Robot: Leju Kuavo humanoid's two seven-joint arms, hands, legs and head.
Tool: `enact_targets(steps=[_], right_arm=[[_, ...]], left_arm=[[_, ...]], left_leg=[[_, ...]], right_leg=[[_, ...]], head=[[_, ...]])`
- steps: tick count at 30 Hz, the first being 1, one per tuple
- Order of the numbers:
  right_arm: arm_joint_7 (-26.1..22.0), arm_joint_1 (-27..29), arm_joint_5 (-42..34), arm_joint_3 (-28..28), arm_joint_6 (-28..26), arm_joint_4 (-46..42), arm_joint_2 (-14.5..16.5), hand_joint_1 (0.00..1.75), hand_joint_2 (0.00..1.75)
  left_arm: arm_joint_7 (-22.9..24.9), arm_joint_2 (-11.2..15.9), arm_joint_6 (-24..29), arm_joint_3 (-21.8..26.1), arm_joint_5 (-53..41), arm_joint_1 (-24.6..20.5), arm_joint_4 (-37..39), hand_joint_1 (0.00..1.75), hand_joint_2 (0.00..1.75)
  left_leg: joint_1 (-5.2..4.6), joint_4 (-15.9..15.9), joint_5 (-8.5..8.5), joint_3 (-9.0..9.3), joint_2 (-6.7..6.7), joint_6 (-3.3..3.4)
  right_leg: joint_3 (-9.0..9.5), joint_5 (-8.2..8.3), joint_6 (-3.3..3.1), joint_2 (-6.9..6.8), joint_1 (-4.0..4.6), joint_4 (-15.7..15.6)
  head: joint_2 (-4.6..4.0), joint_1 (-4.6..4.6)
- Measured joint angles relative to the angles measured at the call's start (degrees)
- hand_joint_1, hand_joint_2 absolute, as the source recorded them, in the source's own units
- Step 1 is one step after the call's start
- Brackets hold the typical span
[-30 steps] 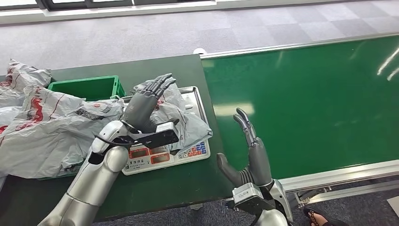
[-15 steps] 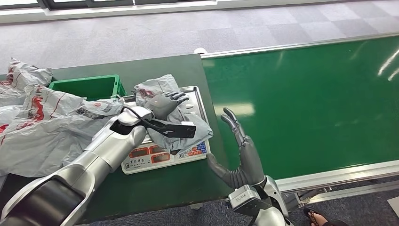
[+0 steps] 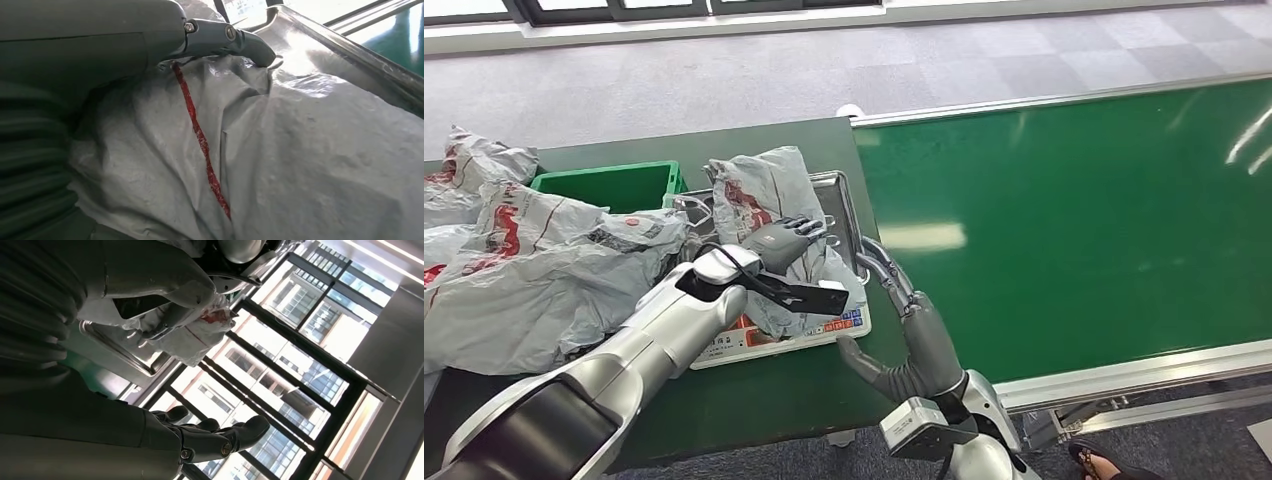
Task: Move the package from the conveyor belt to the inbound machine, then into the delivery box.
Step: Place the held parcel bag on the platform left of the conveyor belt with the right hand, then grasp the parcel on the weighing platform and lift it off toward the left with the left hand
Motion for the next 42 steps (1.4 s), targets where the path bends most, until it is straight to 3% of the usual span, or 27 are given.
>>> enact_targets(steps=[3, 31, 35, 39, 42], right_arm=[[-0.2, 0.0, 0.5, 0.0, 0.6, 0.2, 0.3, 0.0, 1.75], [-0.3, -0.4, 1.3, -0.1, 1.8, 1.1, 2.4, 0.0, 1.75], [-0.6, 0.3, 1.3, -0.3, 1.0, 1.1, 2.4, 0.0, 1.75], [-0.5, 2.0, 1.2, -1.3, -0.2, 0.4, 2.3, 0.0, 1.75], [-0.3, 4.7, 1.2, -2.6, -1.1, -1.7, 1.7, 0.0, 1.75]], left_arm=[[0.0, -0.1, -0.1, 0.0, 0.0, 0.6, 0.7, 1.75, 1.75], [-2.5, 0.3, 0.7, 0.1, -0.4, 1.3, 0.8, 1.75, 1.75], [-4.6, 0.8, 1.1, 0.1, -2.0, 1.0, 0.3, 1.75, 1.75], [-9.9, 3.7, 2.0, -0.1, -2.8, -0.2, -4.2, 1.75, 1.75], [-10.9, 9.6, -0.2, -0.1, 0.3, -1.4, -15.7, 1.75, 1.75]], left_leg=[[0.01, 0.0, 0.04, 0.08, 0.01, -0.02], [0.05, -0.1, 0.26, 0.69, -0.07, -0.05], [0.05, -0.1, 0.26, 0.7, -0.04, -0.09], [0.06, 0.0, 0.52, 0.64, 0.02, -0.21], [0.08, 0.0, 0.94, -0.06, 0.02, -0.3]], right_leg=[[0.07, 0.01, -0.02, 0.0, 0.01, 0.0], [0.71, 0.1, -0.09, -0.12, 0.02, 0.0], [0.67, 0.11, -0.11, -0.09, 0.02, 0.0], [0.22, 0.37, -0.22, 0.01, 0.07, 0.0], [-0.68, 0.79, -0.33, 0.06, 0.13, 0.1]], head=[[0.0, 0.0], [0.0, 0.0], [0.0, 0.01], [0.0, 0.01], [0.0, 0.01]])
